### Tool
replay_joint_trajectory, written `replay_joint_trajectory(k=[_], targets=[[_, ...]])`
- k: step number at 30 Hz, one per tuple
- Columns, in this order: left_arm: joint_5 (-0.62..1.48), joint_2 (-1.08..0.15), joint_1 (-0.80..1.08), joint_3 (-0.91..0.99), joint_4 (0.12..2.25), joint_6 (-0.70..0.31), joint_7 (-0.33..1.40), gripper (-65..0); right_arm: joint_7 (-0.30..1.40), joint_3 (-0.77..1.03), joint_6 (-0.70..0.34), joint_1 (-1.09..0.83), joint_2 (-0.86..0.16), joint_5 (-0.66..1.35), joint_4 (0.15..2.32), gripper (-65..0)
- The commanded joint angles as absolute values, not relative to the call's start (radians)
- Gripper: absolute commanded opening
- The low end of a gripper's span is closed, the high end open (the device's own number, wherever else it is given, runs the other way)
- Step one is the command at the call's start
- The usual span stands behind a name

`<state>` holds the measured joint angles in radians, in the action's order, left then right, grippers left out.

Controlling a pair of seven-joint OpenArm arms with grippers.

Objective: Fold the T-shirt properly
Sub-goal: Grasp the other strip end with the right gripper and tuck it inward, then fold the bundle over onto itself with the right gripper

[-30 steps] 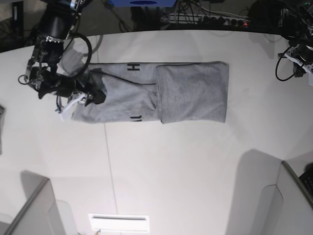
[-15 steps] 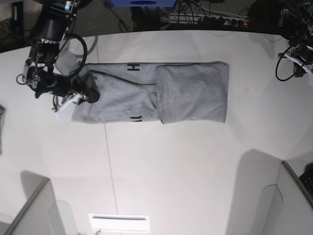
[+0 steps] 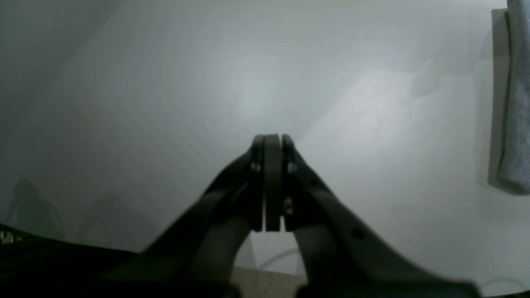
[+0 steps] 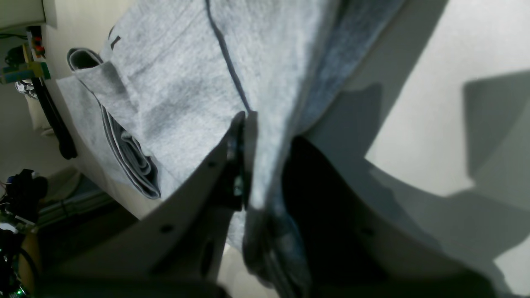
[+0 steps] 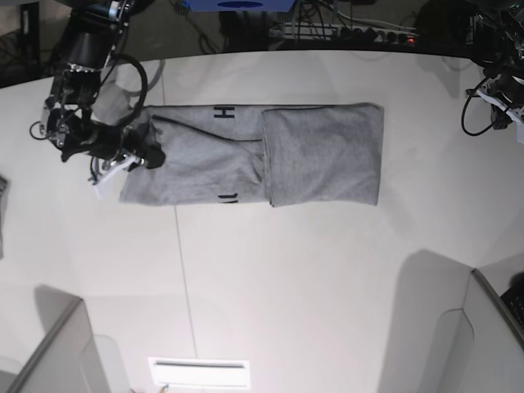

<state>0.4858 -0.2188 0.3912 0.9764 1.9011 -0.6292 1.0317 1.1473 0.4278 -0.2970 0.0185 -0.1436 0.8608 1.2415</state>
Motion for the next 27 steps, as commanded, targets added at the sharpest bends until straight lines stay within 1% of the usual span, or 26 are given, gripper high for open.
replay_joint_trajectory(k=[1,8,11,13,20,24,27], targets=[[0.490,-0.234,0.397,0.986,1.916,-0.630,1.012,-65.0,1.156,0.426,-0.288,0.016,-0.163,0.780,1.247,-65.0],[0.489,-0.239,0.401,0.987,1.916,-0.630,1.012,-65.0,1.167,0.426,-0.280,0.015,-0.180,0.780,1.415,-65.0],[0.489,-0.242,0.398,0.987,1.917,-0.630,1.012,-65.0,1.184,0.424,-0.196,0.018,-0.179,0.780,1.452,-65.0],[0.489,-0.242,0.397,0.987,1.917,-0.630,1.012,-65.0,1.193,0.418,-0.162,0.019,-0.176,0.780,1.486,-65.0],[0.487,-0.245,0.397,0.987,1.917,-0.630,1.012,-65.0,1.194,0.298,-0.143,0.019,-0.174,0.780,1.610,-65.0],[0.487,-0.245,0.395,0.987,1.917,-0.630,1.012,-65.0,1.187,0.231,-0.045,0.016,-0.173,0.780,1.670,-65.0],[0.487,-0.245,0.395,0.984,1.917,-0.630,1.012,-65.0,1.187,0.200,-0.021,0.016,-0.173,0.780,1.712,-65.0]])
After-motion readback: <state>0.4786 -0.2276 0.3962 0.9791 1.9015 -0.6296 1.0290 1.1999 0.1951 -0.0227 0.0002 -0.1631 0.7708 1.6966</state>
